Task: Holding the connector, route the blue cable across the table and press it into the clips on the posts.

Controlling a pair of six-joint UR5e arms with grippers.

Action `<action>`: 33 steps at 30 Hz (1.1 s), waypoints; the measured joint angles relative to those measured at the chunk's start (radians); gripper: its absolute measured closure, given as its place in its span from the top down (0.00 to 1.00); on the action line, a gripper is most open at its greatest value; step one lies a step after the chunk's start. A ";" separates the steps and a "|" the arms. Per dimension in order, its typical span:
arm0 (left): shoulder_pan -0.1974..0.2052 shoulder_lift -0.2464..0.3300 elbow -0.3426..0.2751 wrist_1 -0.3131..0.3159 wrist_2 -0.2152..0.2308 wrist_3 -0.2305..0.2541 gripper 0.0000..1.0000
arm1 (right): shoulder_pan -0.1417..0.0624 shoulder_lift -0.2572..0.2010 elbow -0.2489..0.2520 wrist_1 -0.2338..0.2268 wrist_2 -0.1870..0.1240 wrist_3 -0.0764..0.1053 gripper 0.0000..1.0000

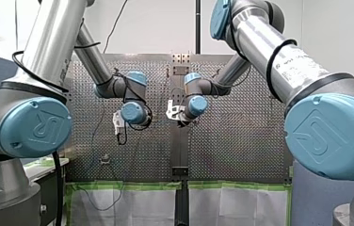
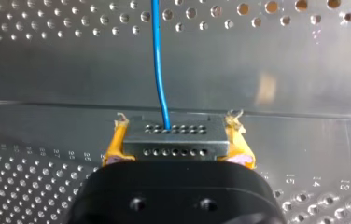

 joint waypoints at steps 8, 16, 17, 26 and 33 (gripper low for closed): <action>-0.055 -0.070 0.071 -0.016 -0.021 0.009 1.00 | -0.005 0.000 0.000 0.000 0.000 0.003 0.00; -0.051 -0.110 0.143 -0.030 -0.028 0.009 1.00 | -0.006 0.000 0.000 0.000 -0.002 0.003 0.00; -0.048 -0.111 0.150 -0.032 -0.032 0.010 1.00 | -0.007 0.000 0.001 0.000 -0.002 0.003 0.00; -0.027 -0.127 0.196 -0.051 -0.037 0.012 1.00 | -0.011 0.000 0.000 0.000 -0.003 0.005 0.00; -0.016 -0.187 0.257 -0.072 -0.045 0.021 1.00 | -0.012 0.000 0.000 -0.001 -0.004 0.005 0.00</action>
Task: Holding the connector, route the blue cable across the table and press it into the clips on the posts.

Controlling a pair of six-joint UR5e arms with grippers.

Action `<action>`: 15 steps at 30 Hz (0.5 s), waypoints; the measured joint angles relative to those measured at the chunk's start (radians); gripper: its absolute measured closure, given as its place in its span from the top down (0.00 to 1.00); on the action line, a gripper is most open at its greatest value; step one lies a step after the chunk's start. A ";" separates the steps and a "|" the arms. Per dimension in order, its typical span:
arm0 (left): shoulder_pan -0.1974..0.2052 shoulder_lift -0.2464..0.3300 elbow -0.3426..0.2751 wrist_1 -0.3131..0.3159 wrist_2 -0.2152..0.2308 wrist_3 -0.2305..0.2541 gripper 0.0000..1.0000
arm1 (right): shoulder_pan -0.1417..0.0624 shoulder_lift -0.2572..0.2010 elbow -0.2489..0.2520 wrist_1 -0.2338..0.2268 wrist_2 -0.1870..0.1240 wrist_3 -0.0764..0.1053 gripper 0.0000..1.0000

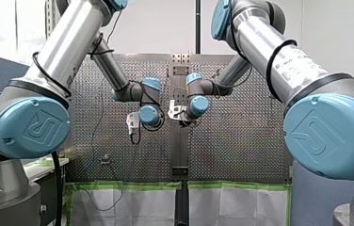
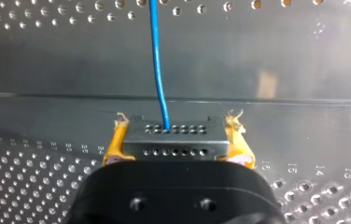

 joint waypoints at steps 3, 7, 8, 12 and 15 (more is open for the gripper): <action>0.002 -0.031 0.031 -0.011 0.000 0.004 1.00 | -0.001 0.000 0.000 0.000 0.000 0.000 0.00; 0.006 -0.064 0.070 -0.015 0.000 0.005 1.00 | -0.001 0.000 0.000 0.000 0.000 0.000 0.00; 0.008 -0.068 0.078 -0.015 0.001 0.005 1.00 | -0.001 0.000 0.000 0.000 0.000 0.000 0.00; 0.017 -0.075 0.101 -0.017 0.008 0.006 1.00 | -0.001 0.000 0.000 -0.001 0.000 0.001 0.00; 0.021 -0.075 0.105 -0.020 0.011 0.006 1.00 | -0.001 0.000 0.000 -0.001 0.000 0.001 0.00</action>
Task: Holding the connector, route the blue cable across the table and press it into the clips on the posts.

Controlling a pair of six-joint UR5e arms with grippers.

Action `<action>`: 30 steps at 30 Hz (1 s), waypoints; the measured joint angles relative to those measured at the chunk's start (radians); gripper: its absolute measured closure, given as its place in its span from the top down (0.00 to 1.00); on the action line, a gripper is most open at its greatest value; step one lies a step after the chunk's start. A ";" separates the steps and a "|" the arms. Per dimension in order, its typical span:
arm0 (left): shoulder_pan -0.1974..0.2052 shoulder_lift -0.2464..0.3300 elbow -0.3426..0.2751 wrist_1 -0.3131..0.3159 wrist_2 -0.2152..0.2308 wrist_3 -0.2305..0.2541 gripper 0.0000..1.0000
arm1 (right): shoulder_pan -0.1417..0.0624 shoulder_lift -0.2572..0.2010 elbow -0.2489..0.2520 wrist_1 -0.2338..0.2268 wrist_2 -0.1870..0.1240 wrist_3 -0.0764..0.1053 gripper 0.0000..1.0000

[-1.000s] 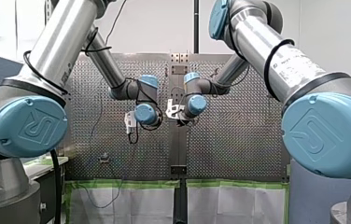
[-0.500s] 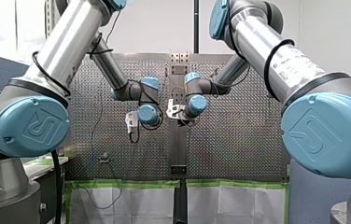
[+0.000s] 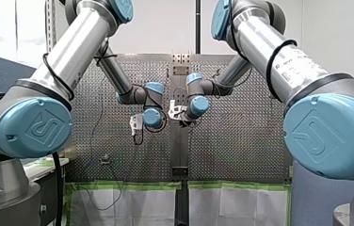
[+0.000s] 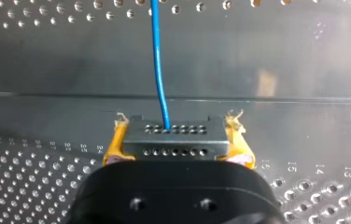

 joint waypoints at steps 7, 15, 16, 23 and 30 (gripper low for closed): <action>0.003 0.000 0.001 -0.018 -0.015 0.000 0.71 | 0.000 0.000 0.000 0.001 -0.002 0.000 0.00; 0.003 0.000 0.002 -0.022 -0.029 0.002 0.00 | 0.000 0.000 0.000 0.001 -0.003 0.000 0.00; 0.003 0.000 0.001 -0.022 -0.031 0.003 0.00 | 0.000 0.000 0.000 0.001 -0.003 -0.001 0.00; 0.003 0.000 0.002 -0.030 -0.035 0.009 0.00 | 0.000 0.000 0.000 0.001 -0.003 -0.001 0.00; -0.004 0.009 0.002 -0.065 -0.036 0.022 0.00 | 0.000 -0.013 -0.001 0.003 -0.003 -0.007 0.00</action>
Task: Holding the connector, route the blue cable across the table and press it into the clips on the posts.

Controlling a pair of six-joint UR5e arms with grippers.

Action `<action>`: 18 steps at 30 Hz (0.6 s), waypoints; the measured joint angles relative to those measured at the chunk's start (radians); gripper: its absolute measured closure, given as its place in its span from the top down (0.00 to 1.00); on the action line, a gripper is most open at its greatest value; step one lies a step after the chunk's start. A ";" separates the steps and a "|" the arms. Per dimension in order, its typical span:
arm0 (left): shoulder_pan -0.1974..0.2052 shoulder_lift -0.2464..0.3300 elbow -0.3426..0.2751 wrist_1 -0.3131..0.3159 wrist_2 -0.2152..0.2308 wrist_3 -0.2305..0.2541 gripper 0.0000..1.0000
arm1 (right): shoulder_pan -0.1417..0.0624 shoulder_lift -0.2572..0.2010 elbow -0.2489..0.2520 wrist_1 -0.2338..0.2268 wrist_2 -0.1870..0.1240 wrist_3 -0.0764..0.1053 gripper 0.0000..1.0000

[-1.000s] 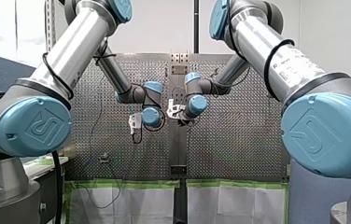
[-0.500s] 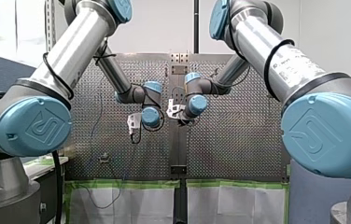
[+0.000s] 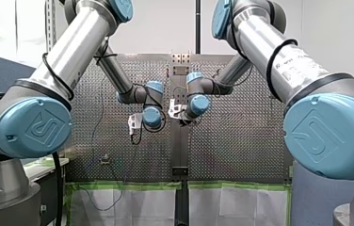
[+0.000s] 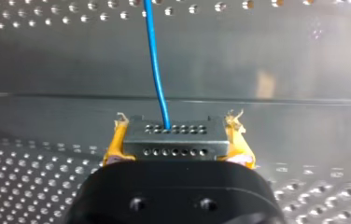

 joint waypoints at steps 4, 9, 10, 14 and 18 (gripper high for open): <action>-0.004 0.020 0.000 -0.025 0.000 0.001 0.00 | 0.002 -0.026 0.000 0.010 0.000 0.000 0.00; -0.010 0.057 -0.001 -0.062 -0.001 0.001 0.00 | 0.006 -0.066 0.001 0.036 0.002 0.000 0.00; -0.011 0.063 -0.001 -0.068 -0.001 0.001 0.00 | 0.007 -0.074 0.003 0.043 0.002 0.000 0.00; -0.017 0.094 -0.001 -0.099 -0.001 0.001 0.00 | 0.003 -0.109 0.023 0.067 0.009 0.004 0.00; -0.029 0.127 -0.001 -0.133 -0.003 0.003 0.00 | 0.004 -0.144 0.054 0.074 0.010 0.013 0.00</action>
